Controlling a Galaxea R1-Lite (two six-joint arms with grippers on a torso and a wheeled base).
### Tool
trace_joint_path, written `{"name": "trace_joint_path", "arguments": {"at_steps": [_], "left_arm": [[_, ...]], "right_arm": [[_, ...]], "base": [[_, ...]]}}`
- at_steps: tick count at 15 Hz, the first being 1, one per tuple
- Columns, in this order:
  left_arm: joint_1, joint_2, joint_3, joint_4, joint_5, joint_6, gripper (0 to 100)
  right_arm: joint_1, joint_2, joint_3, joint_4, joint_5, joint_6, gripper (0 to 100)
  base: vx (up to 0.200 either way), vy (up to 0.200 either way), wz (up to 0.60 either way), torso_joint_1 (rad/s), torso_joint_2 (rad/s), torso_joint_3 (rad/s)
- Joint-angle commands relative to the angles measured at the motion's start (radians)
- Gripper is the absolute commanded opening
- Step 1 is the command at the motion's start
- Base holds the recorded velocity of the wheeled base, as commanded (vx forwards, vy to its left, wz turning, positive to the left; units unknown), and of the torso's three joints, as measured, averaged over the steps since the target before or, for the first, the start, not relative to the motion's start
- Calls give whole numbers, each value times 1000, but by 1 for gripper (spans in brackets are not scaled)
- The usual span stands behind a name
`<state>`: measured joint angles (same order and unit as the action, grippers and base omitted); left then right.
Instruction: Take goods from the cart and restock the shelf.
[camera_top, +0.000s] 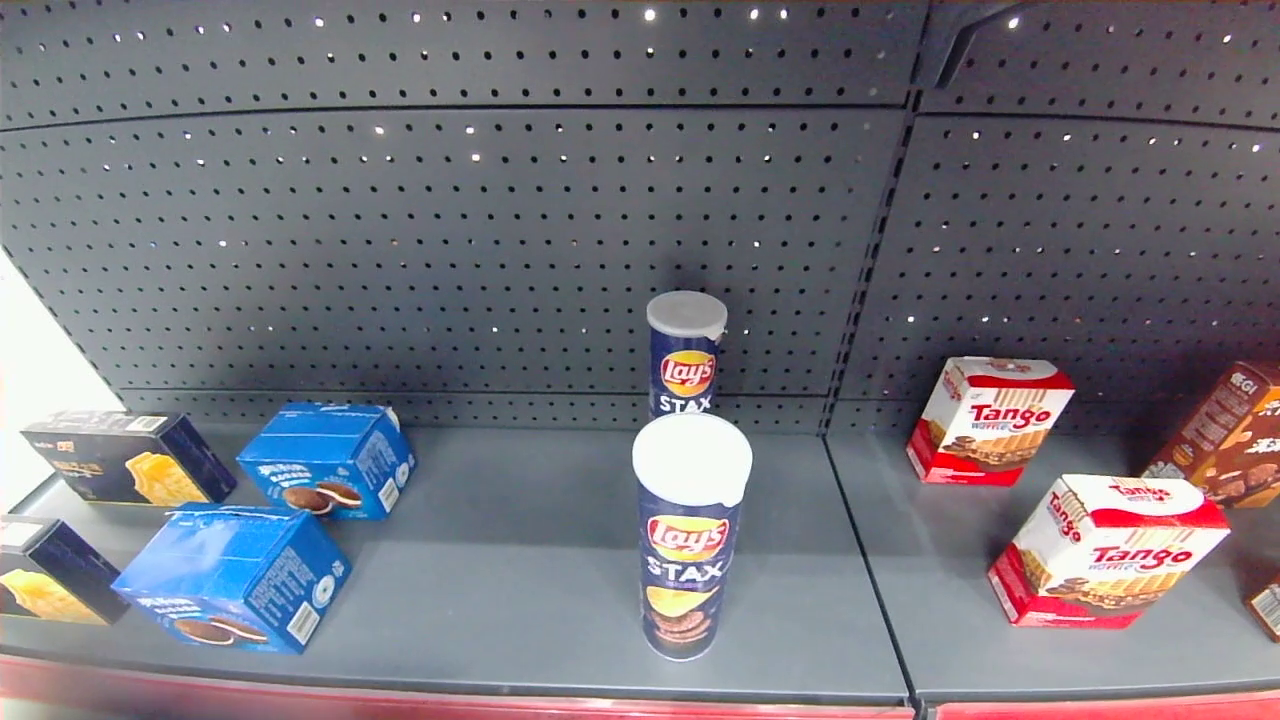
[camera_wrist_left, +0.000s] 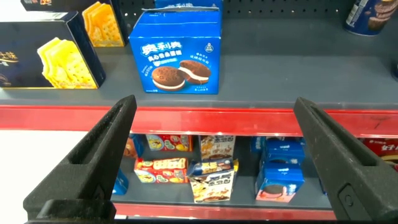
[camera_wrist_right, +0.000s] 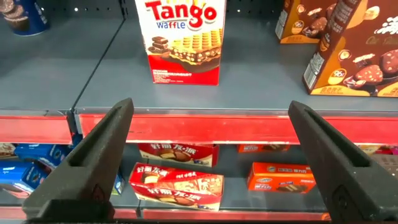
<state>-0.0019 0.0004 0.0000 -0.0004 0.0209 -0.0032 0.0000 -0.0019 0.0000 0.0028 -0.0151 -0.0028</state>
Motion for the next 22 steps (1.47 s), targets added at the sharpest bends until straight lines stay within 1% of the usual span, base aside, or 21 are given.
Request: {"name": "trace_joint_path", "arguments": {"at_steps": [1,12,13,18,22], "left_arm": [[0,0,0,0,-1,0,100],[-1,0,0,0,-1,0,100],[0,0,0,0,-1,2,100],[0,0,0,0,-1,3,100],[0,0,0,0,1,-1,100]], "right_arm": [[0,2,0,0,1,0,100],[0,2,0,0,1,0,100],[0,2,0,0,1,0,100],[0,2,0,-1,1,0,100],[0,2,0,-1,1,0,100]], "base": [[0,200,0,-7,-2,2],[0,0,0,0,0,0],[-200,0,0,-2,-2,-2],[0,0,0,0,0,0],[0,0,0,0,0,0]]}}
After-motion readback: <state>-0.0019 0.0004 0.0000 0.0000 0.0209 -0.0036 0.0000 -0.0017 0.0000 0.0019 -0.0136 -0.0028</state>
